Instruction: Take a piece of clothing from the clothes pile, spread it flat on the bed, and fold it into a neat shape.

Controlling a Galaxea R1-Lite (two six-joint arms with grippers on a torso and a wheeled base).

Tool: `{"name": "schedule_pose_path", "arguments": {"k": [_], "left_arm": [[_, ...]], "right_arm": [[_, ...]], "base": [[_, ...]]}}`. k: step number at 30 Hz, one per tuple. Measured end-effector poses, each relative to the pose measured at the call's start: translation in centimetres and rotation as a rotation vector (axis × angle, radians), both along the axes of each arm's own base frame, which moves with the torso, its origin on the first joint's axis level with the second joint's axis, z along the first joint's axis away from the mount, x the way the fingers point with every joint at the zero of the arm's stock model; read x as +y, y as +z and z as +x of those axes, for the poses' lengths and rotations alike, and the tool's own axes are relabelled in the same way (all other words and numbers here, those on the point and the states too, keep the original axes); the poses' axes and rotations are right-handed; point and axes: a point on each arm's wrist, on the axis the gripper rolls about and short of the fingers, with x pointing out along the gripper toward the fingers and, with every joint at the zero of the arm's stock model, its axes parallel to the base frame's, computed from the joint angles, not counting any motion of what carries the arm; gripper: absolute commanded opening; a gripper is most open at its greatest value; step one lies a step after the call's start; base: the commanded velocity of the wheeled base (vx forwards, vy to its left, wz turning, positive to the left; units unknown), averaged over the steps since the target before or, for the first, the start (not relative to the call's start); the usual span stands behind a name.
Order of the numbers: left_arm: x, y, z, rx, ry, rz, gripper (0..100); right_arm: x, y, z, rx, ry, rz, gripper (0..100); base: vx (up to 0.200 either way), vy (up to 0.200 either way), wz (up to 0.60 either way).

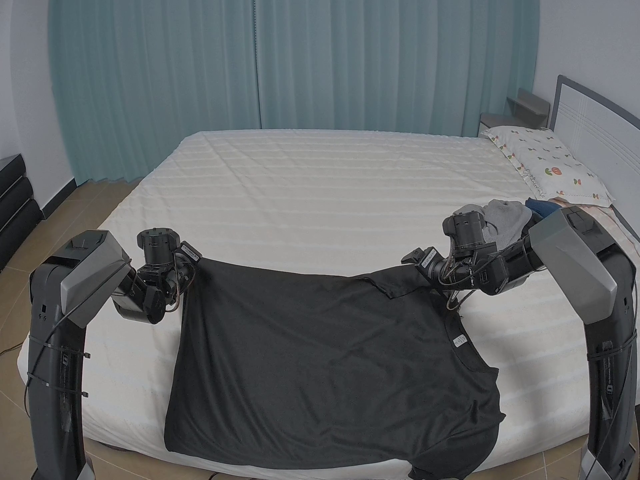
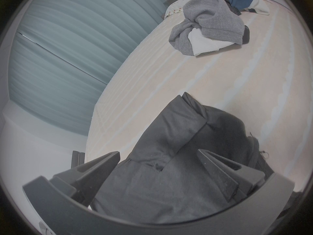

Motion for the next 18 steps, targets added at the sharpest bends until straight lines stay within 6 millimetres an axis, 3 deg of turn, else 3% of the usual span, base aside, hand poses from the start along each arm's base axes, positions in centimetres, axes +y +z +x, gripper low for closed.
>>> {"name": "schedule_pose_path", "arguments": {"k": [9,15,18], "left_arm": [[0.1,-0.3,0.0,0.005,0.003,0.002,0],[0.1,-0.5,0.0,0.011,0.003,0.004,0],[0.1,-0.6,0.0,0.015,0.004,0.005,0]], "right_arm": [[0.6,-1.5,2.5,0.026,-0.005,-0.013,100],[1.3,-1.6,4.7,-0.026,-0.021,-0.018,100],[1.7,-2.7,5.6,-0.060,-0.018,-0.027,100]], "base": [[0.000,0.000,0.00],[0.000,0.000,0.00],[0.000,0.000,0.00]]}}
